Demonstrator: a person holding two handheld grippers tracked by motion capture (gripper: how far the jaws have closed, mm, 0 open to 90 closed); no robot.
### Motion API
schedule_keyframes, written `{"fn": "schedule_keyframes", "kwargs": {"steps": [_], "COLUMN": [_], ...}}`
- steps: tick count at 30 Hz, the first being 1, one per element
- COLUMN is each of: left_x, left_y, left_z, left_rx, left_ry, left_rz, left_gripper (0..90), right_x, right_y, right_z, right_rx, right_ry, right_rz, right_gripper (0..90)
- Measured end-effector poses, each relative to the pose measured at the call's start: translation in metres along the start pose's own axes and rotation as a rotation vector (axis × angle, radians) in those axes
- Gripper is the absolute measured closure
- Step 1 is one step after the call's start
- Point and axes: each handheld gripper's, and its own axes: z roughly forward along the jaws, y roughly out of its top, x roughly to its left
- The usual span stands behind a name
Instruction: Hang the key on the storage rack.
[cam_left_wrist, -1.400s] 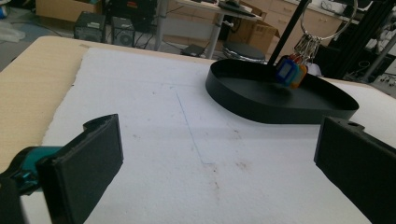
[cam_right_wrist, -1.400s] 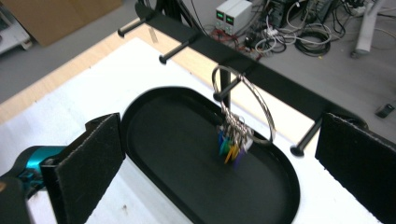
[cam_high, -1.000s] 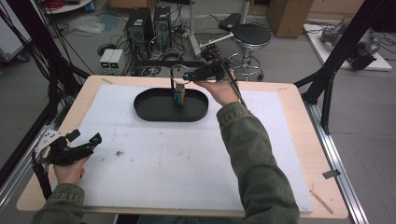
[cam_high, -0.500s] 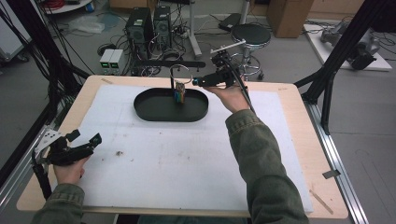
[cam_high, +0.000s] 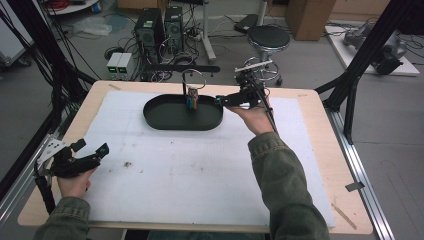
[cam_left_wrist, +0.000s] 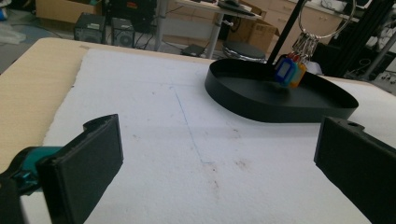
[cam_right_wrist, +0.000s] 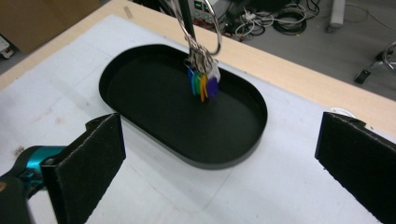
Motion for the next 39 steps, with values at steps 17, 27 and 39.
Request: {"fn": "schedule_keyframes", "kwargs": {"steps": [17, 27, 39], "left_x": [-0.001, -0.002, -0.003], "left_y": [0.000, 0.000, 0.000], "left_z": [0.000, 0.001, 0.000], "left_rx": [0.004, 0.011, 0.013], "left_ry": [0.007, 0.009, 0.009], "left_rz": [0.013, 0.030, 0.033], "left_gripper": [1.7, 1.7, 1.7], "right_x": [-0.032, -0.045, -0.056], "right_y": [-0.048, -0.081, -0.118], "right_z": [-0.021, -0.035, -0.043], "right_rx": [-0.009, -0.013, 0.002], "right_ry": [-0.041, -0.063, -0.085], "right_rz": [0.096, 0.144, 0.183], "right_gripper": [0.6, 0.6, 0.6]}}
